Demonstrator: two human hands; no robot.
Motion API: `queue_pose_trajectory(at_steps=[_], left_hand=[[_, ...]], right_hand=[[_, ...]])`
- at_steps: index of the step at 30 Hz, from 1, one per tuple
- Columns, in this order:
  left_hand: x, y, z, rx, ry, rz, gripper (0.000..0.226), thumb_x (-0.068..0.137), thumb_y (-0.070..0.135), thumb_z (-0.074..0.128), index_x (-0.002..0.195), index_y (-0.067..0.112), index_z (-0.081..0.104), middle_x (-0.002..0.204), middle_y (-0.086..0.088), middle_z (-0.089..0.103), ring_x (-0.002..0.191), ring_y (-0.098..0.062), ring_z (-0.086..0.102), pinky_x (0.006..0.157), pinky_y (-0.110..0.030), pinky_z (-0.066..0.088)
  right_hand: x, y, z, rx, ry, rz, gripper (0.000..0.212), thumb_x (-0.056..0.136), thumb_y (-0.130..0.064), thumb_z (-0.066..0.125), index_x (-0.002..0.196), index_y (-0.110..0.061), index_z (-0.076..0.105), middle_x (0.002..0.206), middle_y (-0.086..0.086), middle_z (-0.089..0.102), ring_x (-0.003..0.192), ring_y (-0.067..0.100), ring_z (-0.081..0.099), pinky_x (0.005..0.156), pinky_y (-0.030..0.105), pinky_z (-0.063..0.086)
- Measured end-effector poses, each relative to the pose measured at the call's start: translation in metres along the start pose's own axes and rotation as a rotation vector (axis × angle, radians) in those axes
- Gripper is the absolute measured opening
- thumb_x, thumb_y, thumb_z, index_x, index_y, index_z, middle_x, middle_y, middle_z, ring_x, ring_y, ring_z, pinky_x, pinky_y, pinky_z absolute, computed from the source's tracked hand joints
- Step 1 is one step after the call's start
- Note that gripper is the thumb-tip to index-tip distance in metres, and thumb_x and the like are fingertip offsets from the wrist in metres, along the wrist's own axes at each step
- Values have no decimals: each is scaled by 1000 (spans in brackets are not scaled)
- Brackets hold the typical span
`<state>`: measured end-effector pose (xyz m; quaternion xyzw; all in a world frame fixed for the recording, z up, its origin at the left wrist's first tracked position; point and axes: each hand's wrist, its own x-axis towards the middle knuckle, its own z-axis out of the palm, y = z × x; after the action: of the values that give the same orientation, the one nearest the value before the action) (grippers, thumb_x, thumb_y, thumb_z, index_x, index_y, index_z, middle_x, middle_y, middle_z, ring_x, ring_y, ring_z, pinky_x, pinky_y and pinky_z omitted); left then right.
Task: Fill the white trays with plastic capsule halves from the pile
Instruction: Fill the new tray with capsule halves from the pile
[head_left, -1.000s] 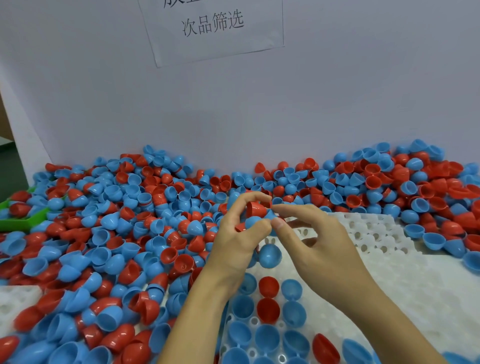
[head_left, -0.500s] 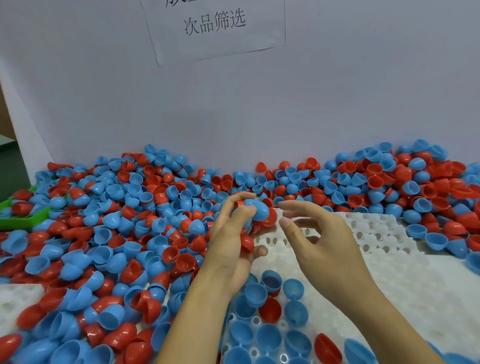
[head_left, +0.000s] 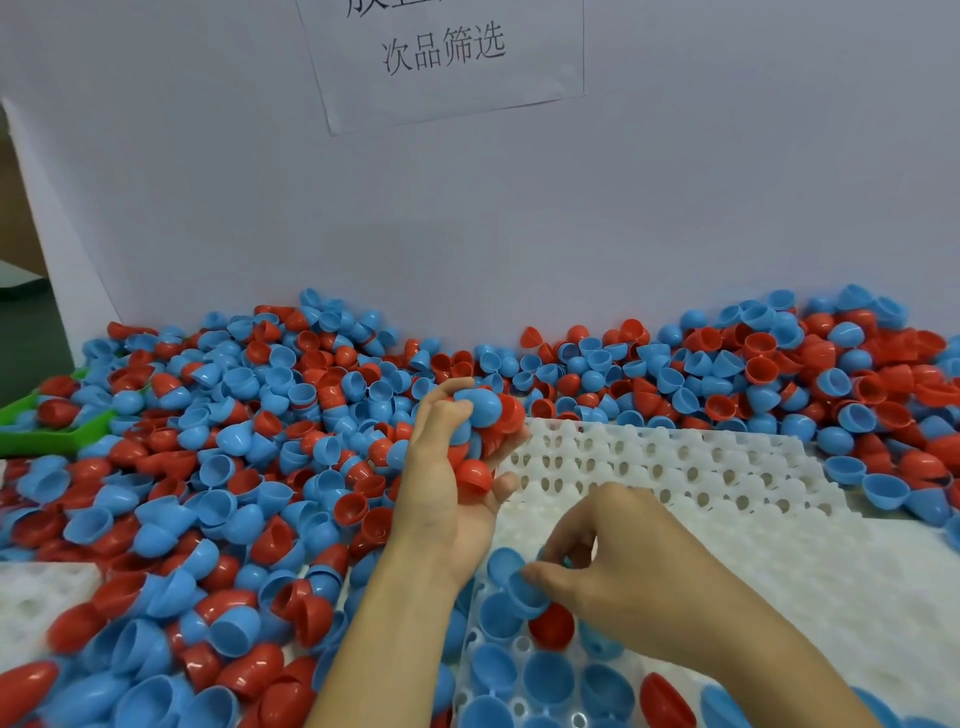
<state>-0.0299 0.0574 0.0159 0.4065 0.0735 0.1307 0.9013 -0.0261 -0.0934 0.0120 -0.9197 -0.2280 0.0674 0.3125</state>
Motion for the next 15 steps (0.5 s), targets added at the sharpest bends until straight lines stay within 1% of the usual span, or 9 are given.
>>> queue_pose_trajectory(at_steps=[2,4,6,8,9,11,13,15], left_hand=[[0,0,0,-7,-1,-1,21,92,16,54,85,27,70,95,-13,71,82,-27,71,40,-21,42],[0,1,-1,-13,4,-2,19,92,16,54,87,27,70,96,-13,71,83,-27,71,40,-21,42],[1,0,-1,-14,7,-2,17,91,17,55,90,26,69,95,-13,71,85,-27,70,40,-21,43],[2,0,-2,-14,12,-3,16,91,17,55,91,26,68,94,-13,72,84,-27,71,40,-22,43],[2,-1,-2,-16,11,-5,16,91,17,55,92,26,68,94,-13,72,83,-26,71,41,-22,43],[3,-2,-2,-11,-4,-9,15,88,17,57,90,27,68,94,-13,73,83,-26,71,42,-22,43],[2,-3,1,-1,-31,-3,14,78,21,62,89,26,68,93,-11,73,82,-25,72,47,-24,47],[1,-5,4,-4,-62,15,20,72,25,63,91,24,66,87,-8,73,77,-21,72,55,-27,50]], right_hand=[[0,0,-4,40,-4,-3,19,81,-43,74,71,-28,77,67,-17,69,65,6,64,55,22,54],[0,1,-10,93,-27,-23,18,85,-41,73,72,-28,78,69,-10,71,61,10,62,53,19,50],[-1,3,-18,152,-54,-35,20,88,-41,70,74,-29,78,64,-5,70,49,8,51,47,17,43],[-1,7,-26,201,-48,-19,21,92,-41,65,78,-30,77,53,-6,62,44,4,45,45,15,37],[-1,8,-29,240,-31,-8,20,94,-40,63,81,-31,75,52,-6,62,43,3,48,46,13,38],[-1,8,-33,373,6,11,15,96,-33,60,87,-30,72,58,-5,68,45,5,60,48,10,42],[-1,6,-33,510,25,6,11,96,-26,60,93,-27,70,66,-1,73,51,12,68,49,13,45],[-1,3,-30,591,24,-21,10,95,-20,62,98,-25,69,70,1,75,58,16,72,51,16,49]])
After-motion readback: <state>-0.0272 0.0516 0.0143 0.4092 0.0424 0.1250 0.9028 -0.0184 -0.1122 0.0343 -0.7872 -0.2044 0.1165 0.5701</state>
